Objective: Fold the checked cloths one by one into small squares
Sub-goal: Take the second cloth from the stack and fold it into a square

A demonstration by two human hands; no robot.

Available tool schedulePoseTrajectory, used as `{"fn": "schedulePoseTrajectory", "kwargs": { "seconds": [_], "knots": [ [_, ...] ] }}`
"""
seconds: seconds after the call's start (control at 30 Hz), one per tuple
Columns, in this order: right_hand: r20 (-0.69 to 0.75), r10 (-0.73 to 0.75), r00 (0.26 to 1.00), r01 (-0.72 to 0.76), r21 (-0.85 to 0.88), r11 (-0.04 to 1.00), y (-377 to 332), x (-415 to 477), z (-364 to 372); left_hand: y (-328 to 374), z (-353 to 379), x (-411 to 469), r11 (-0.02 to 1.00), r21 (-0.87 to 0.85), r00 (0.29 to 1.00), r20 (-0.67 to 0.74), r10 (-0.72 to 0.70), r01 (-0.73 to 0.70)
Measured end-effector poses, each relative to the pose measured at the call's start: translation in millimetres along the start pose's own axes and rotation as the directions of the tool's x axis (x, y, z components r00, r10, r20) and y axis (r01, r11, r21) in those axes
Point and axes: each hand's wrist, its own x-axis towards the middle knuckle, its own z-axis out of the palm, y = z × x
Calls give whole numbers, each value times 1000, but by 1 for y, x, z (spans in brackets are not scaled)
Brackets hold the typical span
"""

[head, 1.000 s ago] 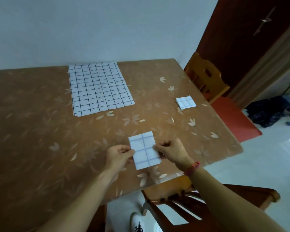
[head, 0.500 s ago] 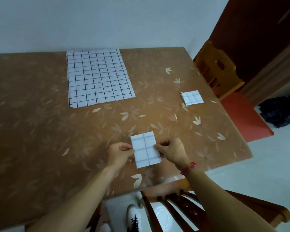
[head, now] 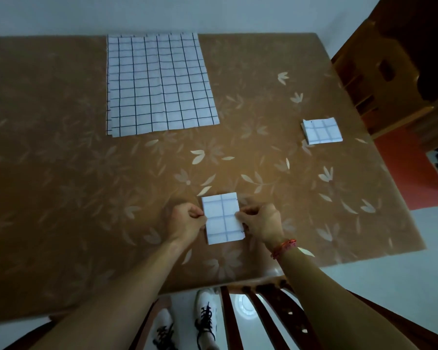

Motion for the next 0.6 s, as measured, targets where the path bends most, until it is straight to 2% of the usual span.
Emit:
{"fn": "schedulePoseTrajectory", "kwargs": {
  "seconds": [0.37,0.47,0.53,0.6],
  "knots": [
    [-1,-82,997,82,-87,993,7,3,-1,-7,4,3,990,104,995,-33,96,-92],
    [-34,-187,982,181,-136,974,7,-1,-7,-15,-1,-1,951,194,966,-43,255,-242],
    [-73,-300,951,284,-175,943,6,-3,-9,-21,-3,-2,868,279,900,-30,434,-410],
    [-103,-455,885,410,-295,863,3,-8,-5,-31,0,0,790,332,840,14,543,-516]
  ]
}}
